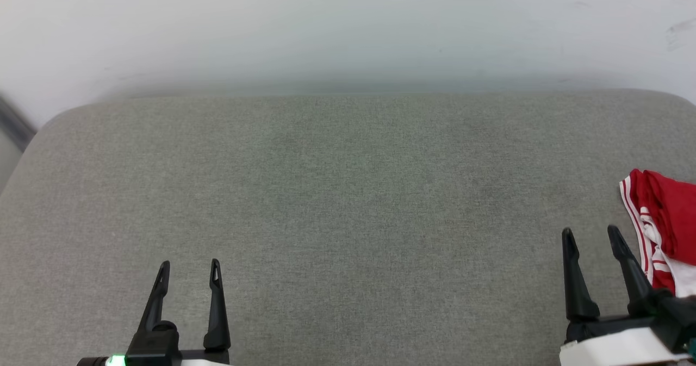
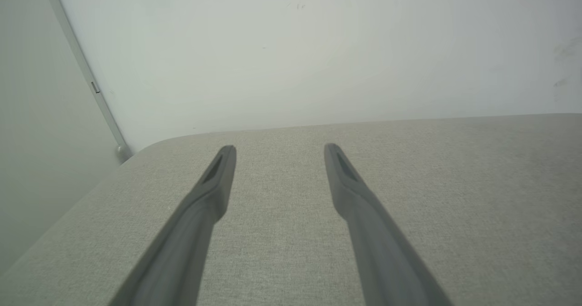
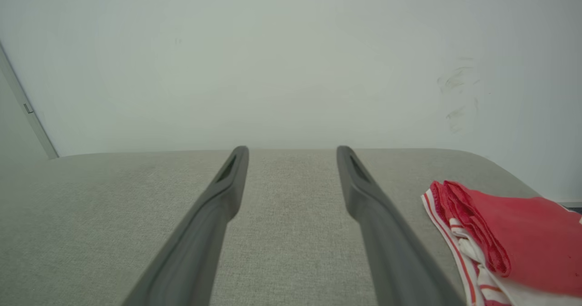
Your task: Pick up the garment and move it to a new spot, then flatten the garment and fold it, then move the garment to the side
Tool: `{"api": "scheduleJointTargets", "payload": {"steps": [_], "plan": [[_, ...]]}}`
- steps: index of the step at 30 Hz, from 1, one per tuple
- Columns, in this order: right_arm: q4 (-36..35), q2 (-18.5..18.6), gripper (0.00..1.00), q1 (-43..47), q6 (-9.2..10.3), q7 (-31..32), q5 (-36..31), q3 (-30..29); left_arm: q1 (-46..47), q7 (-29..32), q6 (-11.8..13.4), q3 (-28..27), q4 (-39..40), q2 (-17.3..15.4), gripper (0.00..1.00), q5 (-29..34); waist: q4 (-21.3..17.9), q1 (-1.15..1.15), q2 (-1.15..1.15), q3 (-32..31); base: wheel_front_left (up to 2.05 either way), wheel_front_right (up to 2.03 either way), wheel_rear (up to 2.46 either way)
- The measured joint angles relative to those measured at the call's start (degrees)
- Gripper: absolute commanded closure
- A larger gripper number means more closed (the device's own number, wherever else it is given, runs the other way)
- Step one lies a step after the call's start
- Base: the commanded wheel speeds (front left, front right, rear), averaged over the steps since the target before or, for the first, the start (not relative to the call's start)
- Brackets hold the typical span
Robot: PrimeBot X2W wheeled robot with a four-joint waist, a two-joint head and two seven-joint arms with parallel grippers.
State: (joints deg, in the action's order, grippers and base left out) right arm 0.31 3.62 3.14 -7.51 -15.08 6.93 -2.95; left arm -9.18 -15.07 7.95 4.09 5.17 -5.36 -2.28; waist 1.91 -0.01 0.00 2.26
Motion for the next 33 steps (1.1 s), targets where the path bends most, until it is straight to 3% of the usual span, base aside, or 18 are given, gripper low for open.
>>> {"api": "scheduleJointTargets", "payload": {"steps": [15,16,21,33], "plan": [[-1.8,-0.6,0.00,4.3,0.00,0.0,0.7,-0.2,-1.4,0.0,-3.0,-1.6,-0.7,1.2,0.00,-0.5,-0.2,0.00,0.00,-0.9,0.00,0.00,0.00],[-1.7,-0.6,1.00,4.3,0.00,0.0,0.7,-0.1,-1.4,0.0,-3.2,-1.7,-0.8,1.4,1.00,-0.6,-0.2,0.01,0.00,-0.9,0.00,0.00,0.00],[0.7,-0.6,1.00,4.5,0.00,0.3,1.3,0.1,-1.6,0.3,-3.3,-1.4,-3.2,1.6,1.00,-1.2,-0.2,0.01,0.00,-0.9,0.00,0.00,0.00],[3.1,-0.2,1.00,3.2,0.00,3.1,17.5,0.6,0.4,3.2,-5.2,-1.7,-6.0,0.9,1.00,-18.6,-0.4,0.00,0.00,-1.0,0.00,0.00,0.00]]}}
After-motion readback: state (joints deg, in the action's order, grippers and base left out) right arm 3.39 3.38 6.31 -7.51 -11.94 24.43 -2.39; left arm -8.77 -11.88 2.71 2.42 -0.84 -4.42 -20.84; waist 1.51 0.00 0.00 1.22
